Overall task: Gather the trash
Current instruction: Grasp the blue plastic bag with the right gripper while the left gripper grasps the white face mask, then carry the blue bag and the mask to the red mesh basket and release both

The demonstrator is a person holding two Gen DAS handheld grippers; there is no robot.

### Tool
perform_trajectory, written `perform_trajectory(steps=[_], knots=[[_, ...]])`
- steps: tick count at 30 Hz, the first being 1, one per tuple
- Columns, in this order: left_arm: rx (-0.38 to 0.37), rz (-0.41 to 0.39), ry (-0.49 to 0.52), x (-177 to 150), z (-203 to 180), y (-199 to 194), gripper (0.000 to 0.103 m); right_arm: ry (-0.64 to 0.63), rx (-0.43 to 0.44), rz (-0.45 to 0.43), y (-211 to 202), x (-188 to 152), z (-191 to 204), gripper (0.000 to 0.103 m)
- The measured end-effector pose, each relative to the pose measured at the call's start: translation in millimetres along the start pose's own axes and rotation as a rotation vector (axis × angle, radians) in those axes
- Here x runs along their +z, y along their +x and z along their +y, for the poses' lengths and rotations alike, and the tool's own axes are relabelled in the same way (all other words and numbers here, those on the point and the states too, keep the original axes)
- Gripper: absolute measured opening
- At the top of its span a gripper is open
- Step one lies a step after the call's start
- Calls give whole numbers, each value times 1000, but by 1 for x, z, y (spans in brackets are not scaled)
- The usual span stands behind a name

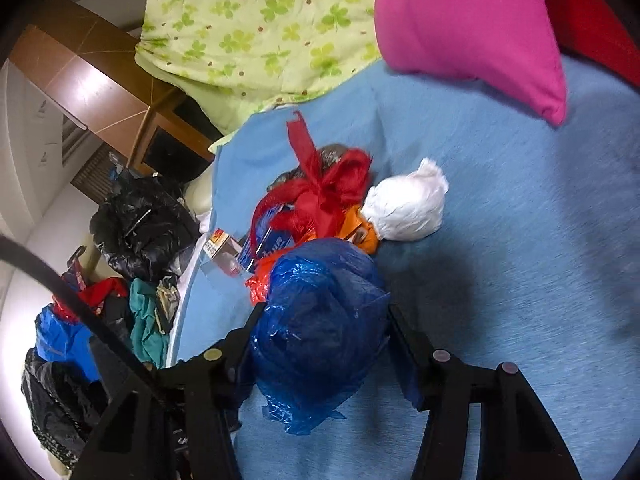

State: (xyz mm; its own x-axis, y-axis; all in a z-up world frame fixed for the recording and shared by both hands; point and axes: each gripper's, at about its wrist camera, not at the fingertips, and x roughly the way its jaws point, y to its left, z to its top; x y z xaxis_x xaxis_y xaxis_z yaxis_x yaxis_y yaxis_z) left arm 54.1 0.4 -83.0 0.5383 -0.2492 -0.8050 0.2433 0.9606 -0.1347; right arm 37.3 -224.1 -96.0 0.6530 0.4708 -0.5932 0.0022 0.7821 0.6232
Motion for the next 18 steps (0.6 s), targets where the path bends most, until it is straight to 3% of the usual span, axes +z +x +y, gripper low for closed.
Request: perform_trajectory(steps=[2, 4, 6, 12, 18], knots=[[-9, 7, 0, -2, -2, 2, 84, -6, -3, -5, -4, -1, -3, 60], [-10, 1, 23, -3, -6, 4, 70, -9, -7, -11, -7, -1, -4, 60], [-15, 0, 32, -4, -8, 4, 65, -21, -18, -16, -10, -3, -5, 60], [-6, -42, 70, -8, -16, -5, 35, -44, -37, -17, -14, -8, -6, 60], [42, -106, 107, -12, -23, -24, 31, -59, -57, -23, -13, -12, -5, 60]])
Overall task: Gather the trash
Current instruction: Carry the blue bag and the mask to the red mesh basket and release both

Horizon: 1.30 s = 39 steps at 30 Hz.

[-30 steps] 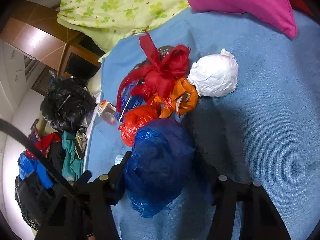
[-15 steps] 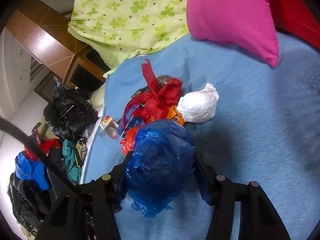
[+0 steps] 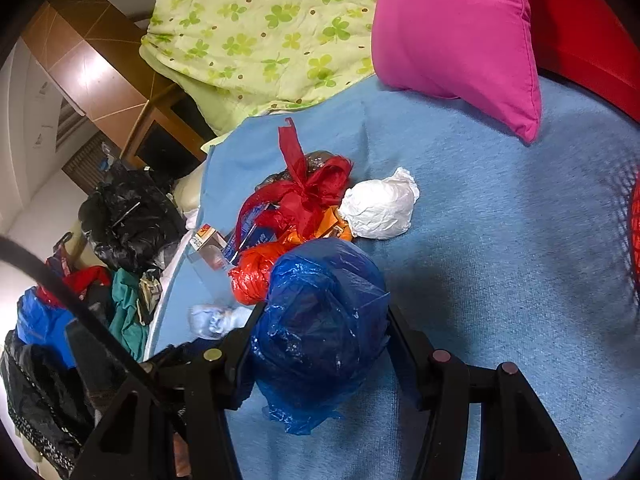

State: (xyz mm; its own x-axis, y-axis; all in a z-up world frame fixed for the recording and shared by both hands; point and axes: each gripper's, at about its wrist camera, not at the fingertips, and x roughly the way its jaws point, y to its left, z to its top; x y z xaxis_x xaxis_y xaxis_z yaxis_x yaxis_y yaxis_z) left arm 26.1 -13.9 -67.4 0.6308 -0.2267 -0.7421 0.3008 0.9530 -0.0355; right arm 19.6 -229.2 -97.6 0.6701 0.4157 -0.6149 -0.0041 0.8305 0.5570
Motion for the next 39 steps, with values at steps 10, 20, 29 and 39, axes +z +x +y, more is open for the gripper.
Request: perform_trajectory(steps=[10, 20, 29, 39], knots=[[74, -37, 41, -1, 1, -14, 31, -13, -6, -6, 5, -2, 8, 60], [185, -73, 54, -1, 0, -28, 31, -102, -20, -49, -10, -3, 35, 60], [256, -138, 72, 6, -28, -65, 31, -242, -66, -211, -69, -5, 60, 60], [196, -250, 204, 33, -107, -117, 31, -231, -124, -443, -157, -1, 40, 60]])
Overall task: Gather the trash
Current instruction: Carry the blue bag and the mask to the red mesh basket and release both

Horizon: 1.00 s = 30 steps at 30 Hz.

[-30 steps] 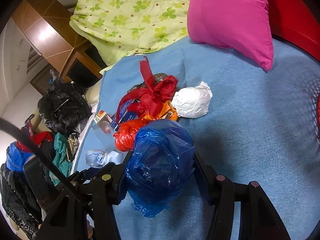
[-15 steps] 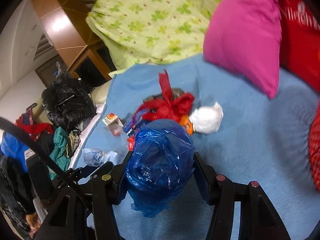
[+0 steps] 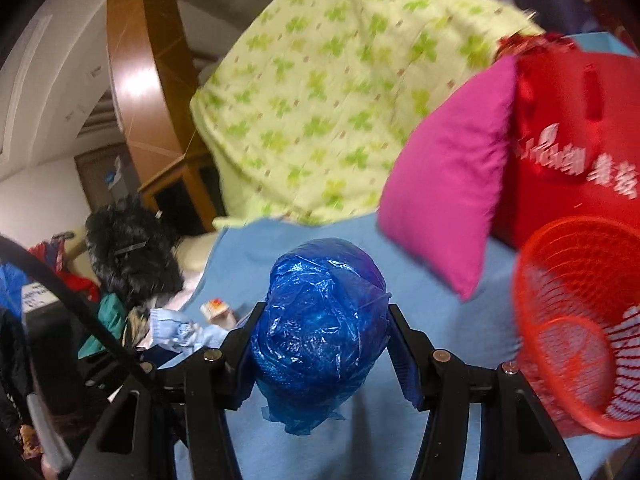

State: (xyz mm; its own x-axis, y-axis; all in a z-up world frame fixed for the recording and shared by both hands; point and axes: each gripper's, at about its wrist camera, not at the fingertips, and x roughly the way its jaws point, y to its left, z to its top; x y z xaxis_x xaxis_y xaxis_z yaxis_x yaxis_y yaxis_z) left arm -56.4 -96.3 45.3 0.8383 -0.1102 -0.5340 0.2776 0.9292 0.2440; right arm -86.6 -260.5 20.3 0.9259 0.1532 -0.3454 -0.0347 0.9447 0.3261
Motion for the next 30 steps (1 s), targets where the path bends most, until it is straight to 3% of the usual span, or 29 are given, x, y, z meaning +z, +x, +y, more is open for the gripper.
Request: perform_trajectory(steps=[5, 20, 22, 30], knots=[[-33, -54, 55, 23, -35, -19, 31, 41, -77, -88, -33, 10, -37, 61], [-128, -138, 200, 71, -128, -37, 31, 223, -208, -200, -86, 21, -128, 62], [-177, -123, 200, 76, -138, -32, 31, 267, -214, -200, -90, 20, -141, 62], [-494, 28, 157, 97, -173, 27, 33, 430, -240, -190, -99, 14, -188, 62]])
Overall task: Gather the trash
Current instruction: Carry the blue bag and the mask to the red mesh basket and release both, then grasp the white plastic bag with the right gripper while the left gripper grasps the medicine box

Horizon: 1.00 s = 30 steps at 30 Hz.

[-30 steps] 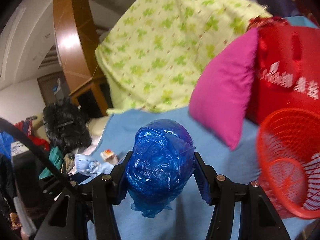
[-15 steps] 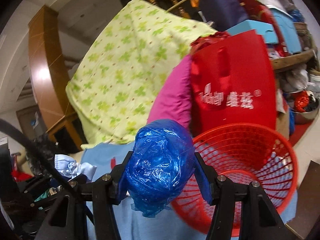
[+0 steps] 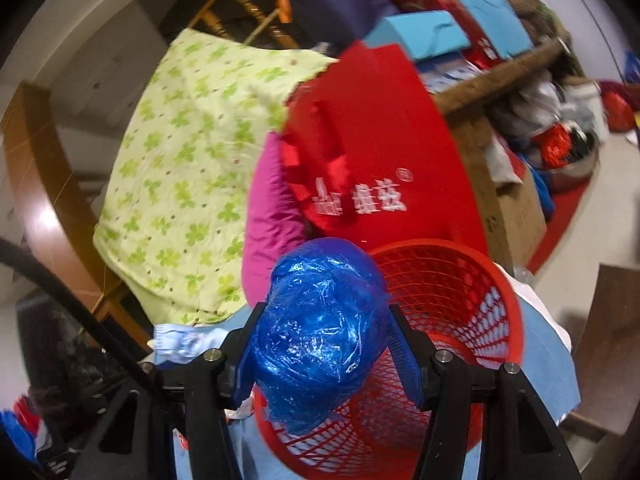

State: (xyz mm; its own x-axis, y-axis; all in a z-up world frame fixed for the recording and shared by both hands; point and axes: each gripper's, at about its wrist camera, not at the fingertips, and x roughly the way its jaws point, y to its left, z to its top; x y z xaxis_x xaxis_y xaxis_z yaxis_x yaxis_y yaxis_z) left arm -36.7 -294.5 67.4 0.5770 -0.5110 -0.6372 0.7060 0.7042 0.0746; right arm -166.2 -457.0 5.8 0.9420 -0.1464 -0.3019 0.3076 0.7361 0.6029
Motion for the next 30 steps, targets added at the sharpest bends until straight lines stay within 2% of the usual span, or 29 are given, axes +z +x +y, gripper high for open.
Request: perform_trajectory(steps=[2, 4, 6, 12, 16, 21, 25, 30], knots=[[-38, 0, 2, 0, -4, 12, 39, 42, -10, 21, 4, 4, -10, 68], [-73, 0, 10, -4, -9, 21, 51, 73, -12, 29, 6, 6, -17, 79], [-76, -6, 16, -8, -11, 24, 64, 83, -14, 27, 5, 7, -20, 79], [-48, -32, -14, -24, 11, 8, 65, 17, 1, -11, 2, 4, 0, 79], [21, -24, -85, -49, 51, -7, 66, -90, 47, -48, -3, -8, 34, 79], [146, 18, -216, -108, 114, -29, 66, -227, 151, -70, -5, -32, 86, 79], [251, 70, -329, -158, 166, -46, 66, -289, 218, -10, 10, -56, 122, 79], [395, 97, -456, -208, 228, -69, 66, -329, 243, 85, 38, -88, 154, 79]])
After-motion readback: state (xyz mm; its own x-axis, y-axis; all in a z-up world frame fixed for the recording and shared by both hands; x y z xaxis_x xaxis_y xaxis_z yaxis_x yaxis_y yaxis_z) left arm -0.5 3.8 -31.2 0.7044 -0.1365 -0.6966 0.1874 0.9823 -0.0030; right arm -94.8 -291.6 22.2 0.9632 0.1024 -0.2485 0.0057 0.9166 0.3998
